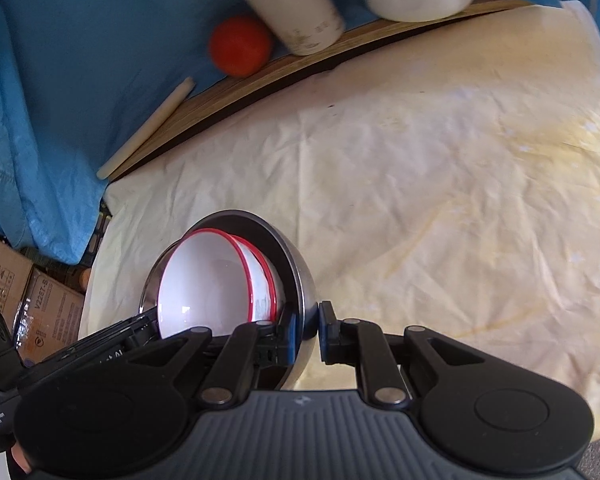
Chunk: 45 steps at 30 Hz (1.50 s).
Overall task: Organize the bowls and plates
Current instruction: 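Lift the stainless bowl stack with both tools and carry it toward the stainless plates, then lower the stainless bowl stack onto the stacked stainless plates with both tools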
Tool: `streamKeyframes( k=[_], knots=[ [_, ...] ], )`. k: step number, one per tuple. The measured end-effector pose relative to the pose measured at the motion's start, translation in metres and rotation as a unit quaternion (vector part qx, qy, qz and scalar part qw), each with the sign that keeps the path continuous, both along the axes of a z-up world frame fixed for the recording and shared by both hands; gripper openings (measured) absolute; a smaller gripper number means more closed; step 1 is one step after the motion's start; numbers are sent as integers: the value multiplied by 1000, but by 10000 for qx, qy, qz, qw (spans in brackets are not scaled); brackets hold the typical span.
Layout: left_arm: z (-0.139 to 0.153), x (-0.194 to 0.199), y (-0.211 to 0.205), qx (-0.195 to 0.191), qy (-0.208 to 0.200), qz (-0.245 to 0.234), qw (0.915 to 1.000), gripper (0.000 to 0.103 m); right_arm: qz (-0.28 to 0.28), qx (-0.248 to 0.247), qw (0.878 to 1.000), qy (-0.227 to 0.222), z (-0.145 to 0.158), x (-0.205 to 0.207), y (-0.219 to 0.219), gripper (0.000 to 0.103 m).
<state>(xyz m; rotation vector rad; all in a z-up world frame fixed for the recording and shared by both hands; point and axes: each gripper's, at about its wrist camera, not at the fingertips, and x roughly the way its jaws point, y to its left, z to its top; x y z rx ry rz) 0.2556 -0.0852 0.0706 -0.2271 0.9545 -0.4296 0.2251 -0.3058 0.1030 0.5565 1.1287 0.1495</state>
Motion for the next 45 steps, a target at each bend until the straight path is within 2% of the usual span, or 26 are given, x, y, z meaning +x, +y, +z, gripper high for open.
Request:
streamKeyframes(
  k=[26,45],
  knots=[
    [-10,6,74,-23,84,713,9974,5,755,-62,9971,83,-7,40,74,14],
    [-22,13,100,-64,258,965,9950,6,1025,-193,9944,187,-15,55,104,14]
  ],
)
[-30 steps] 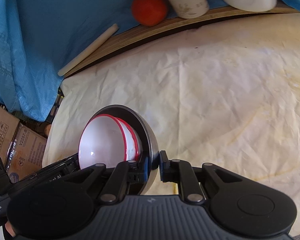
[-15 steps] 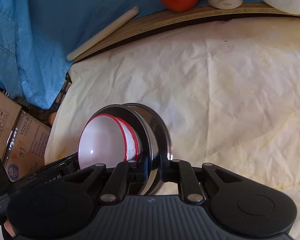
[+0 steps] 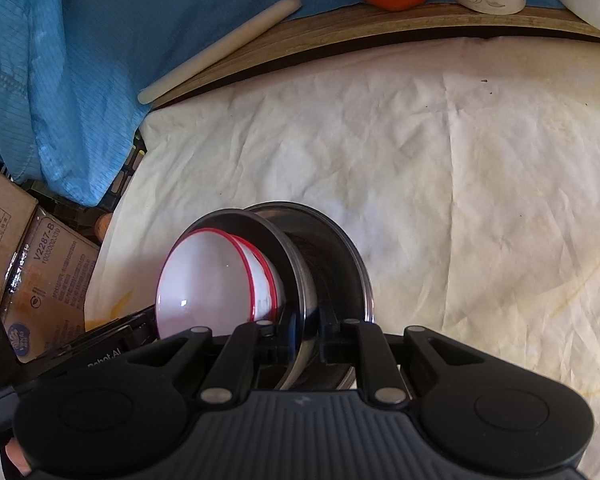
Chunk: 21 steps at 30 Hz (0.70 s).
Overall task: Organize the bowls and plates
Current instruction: 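Lower the stainless bowl stack onto the stacked stainless plates with both tools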
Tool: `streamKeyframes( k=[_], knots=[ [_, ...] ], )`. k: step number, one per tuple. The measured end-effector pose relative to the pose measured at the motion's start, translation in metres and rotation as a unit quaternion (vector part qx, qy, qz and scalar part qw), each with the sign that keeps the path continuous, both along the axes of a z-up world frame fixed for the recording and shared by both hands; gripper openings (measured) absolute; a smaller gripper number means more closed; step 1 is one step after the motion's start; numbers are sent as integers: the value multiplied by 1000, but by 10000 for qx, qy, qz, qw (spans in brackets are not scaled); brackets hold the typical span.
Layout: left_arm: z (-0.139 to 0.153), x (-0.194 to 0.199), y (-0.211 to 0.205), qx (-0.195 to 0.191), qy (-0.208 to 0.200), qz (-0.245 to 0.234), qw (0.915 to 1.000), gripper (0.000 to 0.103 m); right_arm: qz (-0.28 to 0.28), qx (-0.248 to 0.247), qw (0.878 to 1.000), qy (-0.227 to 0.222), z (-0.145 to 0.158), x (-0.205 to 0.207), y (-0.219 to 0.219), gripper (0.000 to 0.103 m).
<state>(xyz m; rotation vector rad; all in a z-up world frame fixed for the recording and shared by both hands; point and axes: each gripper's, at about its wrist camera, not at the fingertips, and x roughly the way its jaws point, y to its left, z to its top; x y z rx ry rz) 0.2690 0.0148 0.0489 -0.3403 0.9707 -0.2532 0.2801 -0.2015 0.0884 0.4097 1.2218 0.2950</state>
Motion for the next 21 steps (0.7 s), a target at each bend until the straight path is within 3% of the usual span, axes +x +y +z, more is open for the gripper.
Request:
streamKeyframes(
  k=[21],
  knots=[
    [-6,7,3,-27,3,6,10000,6,30,-91,10000,9,-2,9,7,14]
  ],
)
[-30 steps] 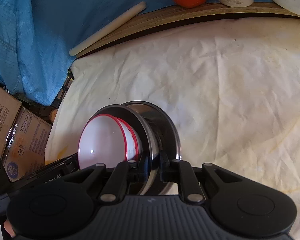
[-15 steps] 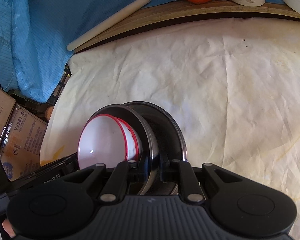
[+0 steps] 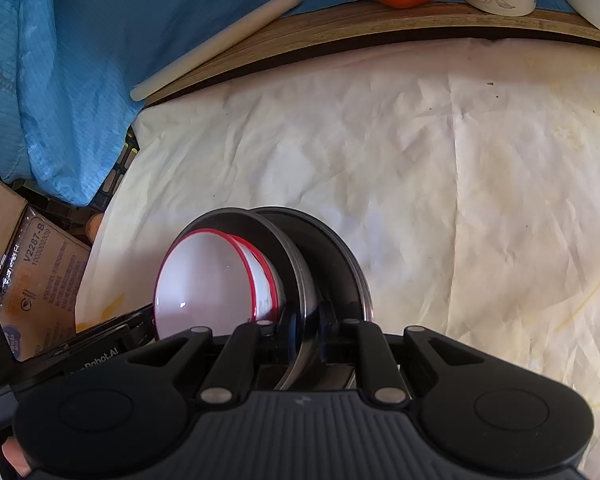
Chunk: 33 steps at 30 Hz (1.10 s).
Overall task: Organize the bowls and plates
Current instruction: 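Lower the stainless bowl stack onto the stacked stainless plates with both tools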
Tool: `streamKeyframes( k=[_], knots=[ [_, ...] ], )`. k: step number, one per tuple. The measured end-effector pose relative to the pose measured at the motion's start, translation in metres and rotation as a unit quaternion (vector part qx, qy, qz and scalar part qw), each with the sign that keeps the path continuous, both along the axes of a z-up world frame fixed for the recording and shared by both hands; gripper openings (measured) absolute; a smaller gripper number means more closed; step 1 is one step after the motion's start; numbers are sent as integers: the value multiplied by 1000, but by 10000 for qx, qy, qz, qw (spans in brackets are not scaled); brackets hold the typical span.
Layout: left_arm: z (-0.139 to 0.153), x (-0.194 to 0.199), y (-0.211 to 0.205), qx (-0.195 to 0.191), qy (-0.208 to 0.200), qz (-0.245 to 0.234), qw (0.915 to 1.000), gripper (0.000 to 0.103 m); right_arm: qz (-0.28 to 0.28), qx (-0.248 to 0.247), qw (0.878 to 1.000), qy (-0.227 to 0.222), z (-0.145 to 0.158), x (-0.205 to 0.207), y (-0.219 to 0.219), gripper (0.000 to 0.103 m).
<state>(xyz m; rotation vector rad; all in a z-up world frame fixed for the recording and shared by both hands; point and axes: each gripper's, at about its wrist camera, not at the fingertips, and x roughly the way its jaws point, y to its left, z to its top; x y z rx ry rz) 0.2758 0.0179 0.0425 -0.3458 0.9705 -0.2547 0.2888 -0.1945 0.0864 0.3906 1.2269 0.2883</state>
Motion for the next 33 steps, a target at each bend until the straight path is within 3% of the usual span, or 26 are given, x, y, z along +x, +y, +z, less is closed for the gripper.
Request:
streamKeyframes(
  k=[33],
  knots=[
    [-1,3,-5,88,-24,-89,9999,7,20,26,10000,36,-2,2,-4,14]
  ],
)
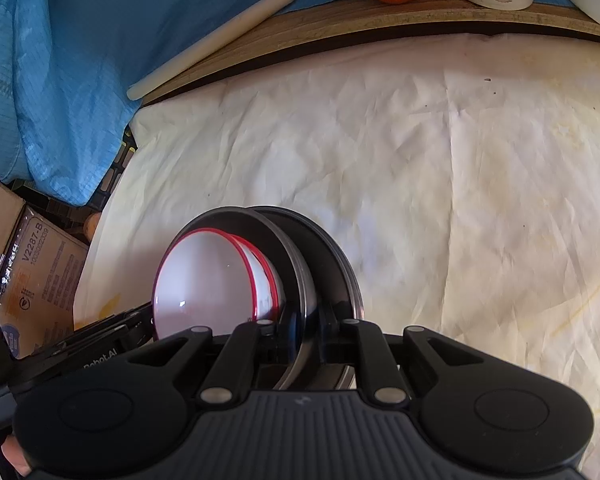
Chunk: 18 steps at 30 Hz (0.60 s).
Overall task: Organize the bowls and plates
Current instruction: 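Lower the stainless bowl stack onto the stacked stainless plates with both tools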
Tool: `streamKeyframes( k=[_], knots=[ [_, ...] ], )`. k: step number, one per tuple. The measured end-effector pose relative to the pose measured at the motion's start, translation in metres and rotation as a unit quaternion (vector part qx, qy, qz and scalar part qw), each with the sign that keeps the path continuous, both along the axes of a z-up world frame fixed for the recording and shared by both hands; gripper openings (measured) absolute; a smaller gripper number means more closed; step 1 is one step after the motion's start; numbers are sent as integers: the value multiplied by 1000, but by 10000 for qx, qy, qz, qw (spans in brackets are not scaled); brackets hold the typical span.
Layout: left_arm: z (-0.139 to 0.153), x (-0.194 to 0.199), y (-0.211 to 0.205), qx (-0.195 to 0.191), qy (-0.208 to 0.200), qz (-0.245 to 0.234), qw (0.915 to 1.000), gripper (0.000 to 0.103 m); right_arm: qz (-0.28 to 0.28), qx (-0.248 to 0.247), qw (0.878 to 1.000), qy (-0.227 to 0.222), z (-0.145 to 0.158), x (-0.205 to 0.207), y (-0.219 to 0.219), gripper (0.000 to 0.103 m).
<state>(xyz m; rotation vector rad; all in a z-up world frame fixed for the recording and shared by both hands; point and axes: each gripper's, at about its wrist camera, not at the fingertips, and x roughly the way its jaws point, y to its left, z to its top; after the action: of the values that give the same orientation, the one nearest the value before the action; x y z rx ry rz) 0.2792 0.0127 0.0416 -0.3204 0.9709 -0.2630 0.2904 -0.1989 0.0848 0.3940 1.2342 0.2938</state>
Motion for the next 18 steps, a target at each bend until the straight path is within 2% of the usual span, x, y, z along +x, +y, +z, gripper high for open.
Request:
streamKeyframes(
  k=[18],
  knots=[
    [0,0,0,-15,30,-5,10000,7,32,-98,9998,-159,1,-4,3,14]
  ],
)
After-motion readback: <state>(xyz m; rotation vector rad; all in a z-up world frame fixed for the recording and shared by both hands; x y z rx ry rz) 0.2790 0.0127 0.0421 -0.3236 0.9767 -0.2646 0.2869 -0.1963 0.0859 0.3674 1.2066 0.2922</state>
